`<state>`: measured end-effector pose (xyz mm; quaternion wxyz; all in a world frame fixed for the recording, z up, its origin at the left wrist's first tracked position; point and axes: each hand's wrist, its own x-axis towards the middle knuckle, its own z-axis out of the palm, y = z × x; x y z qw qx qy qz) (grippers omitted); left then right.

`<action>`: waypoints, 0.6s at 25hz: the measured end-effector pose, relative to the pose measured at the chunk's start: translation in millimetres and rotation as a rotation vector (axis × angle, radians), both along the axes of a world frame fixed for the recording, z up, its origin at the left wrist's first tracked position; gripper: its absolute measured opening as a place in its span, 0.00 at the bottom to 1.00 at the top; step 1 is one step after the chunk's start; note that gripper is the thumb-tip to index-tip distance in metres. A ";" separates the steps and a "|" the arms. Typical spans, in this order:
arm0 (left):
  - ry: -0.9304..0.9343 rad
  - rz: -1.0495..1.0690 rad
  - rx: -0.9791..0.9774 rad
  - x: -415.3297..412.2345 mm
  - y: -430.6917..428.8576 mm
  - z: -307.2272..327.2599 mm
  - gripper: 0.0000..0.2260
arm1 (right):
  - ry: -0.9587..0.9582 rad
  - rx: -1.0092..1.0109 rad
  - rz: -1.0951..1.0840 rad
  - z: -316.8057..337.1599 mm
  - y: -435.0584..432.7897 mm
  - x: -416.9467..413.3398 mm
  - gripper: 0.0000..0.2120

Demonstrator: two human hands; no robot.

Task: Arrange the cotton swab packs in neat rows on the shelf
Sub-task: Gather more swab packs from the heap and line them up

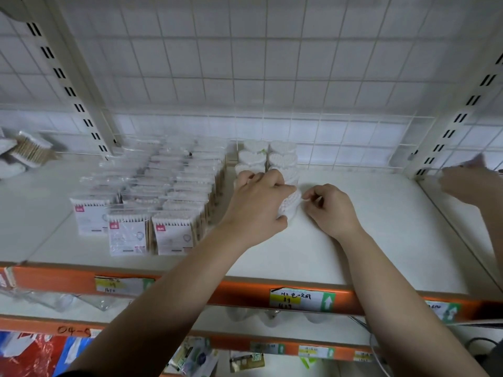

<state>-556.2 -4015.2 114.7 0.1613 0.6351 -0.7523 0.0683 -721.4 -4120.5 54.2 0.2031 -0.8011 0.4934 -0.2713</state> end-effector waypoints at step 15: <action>0.039 0.148 -0.330 34.4 24.7 7.3 0.18 | -0.277 -0.353 0.010 61.6 26.9 39.9 0.09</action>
